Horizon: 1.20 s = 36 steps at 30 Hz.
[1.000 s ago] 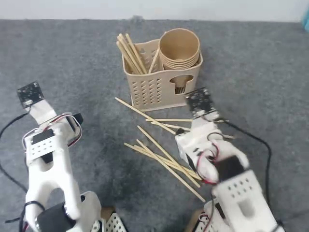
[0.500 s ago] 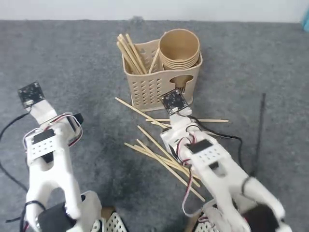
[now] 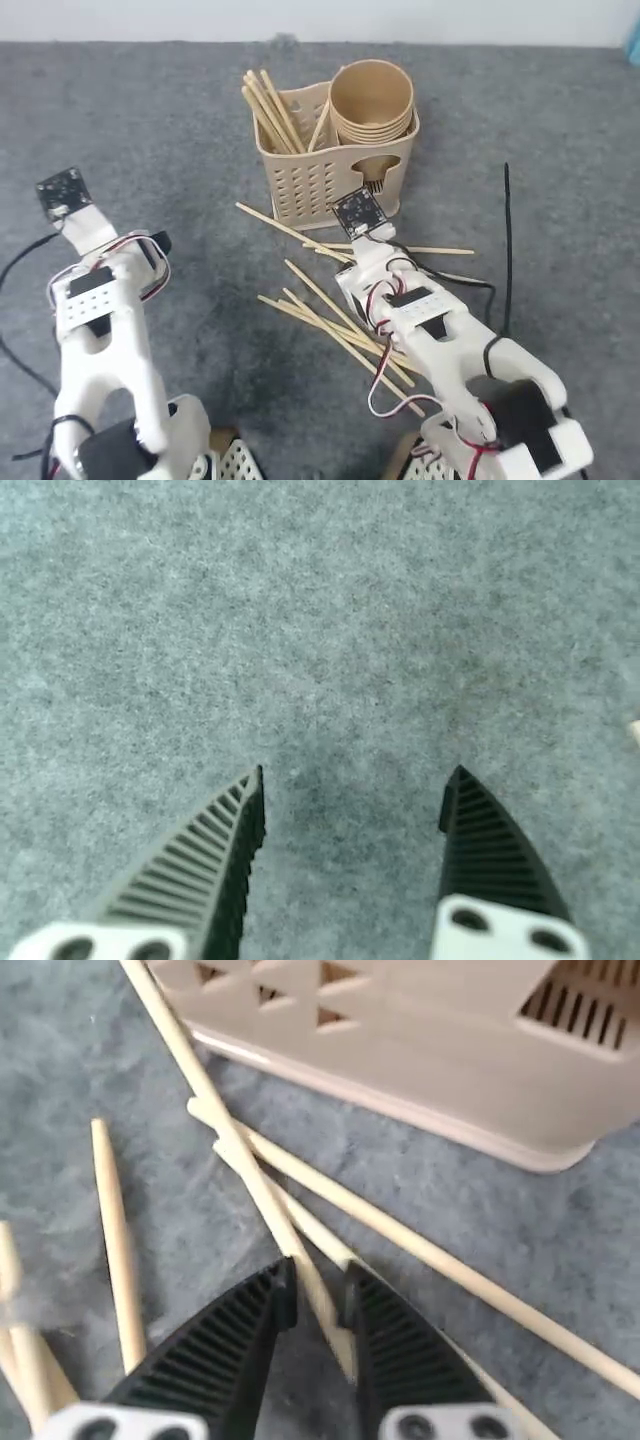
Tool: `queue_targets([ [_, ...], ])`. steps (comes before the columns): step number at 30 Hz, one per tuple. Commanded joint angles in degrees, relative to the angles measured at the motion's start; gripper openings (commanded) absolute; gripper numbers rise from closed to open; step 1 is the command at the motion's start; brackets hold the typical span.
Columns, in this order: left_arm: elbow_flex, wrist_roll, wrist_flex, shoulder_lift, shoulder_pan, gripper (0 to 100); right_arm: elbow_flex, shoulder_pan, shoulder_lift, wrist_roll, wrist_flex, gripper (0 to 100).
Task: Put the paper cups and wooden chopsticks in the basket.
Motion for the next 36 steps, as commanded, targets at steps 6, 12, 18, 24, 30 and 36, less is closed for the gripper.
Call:
queue_targets([
  [6,-1.36,-0.09,-1.41,0.26,0.09,27,-2.46,0.75,-5.41,0.88,6.55,0.6],
  [12,-1.36,-0.09,-1.41,0.35,0.09,27,-2.46,0.66,-22.29,1.14,24.31,0.6],
  [18,-1.36,-0.09,-1.41,0.35,0.09,27,-2.2,0.4,-39.16,6.95,40.04,0.6],
  [24,-1.19,-0.09,-1.41,0.09,0.09,27,-1.41,0.22,-39.96,7.38,38.2,3.9],
  [30,-1.1,-0.09,-1.23,0.09,0.0,27,-2.81,-1.27,-25.36,7.38,32.66,15.6],
  [36,-1.1,-0.09,-1.23,0.09,0.0,27,-10.2,-1.89,-7.08,7.47,25.01,7.8],
])
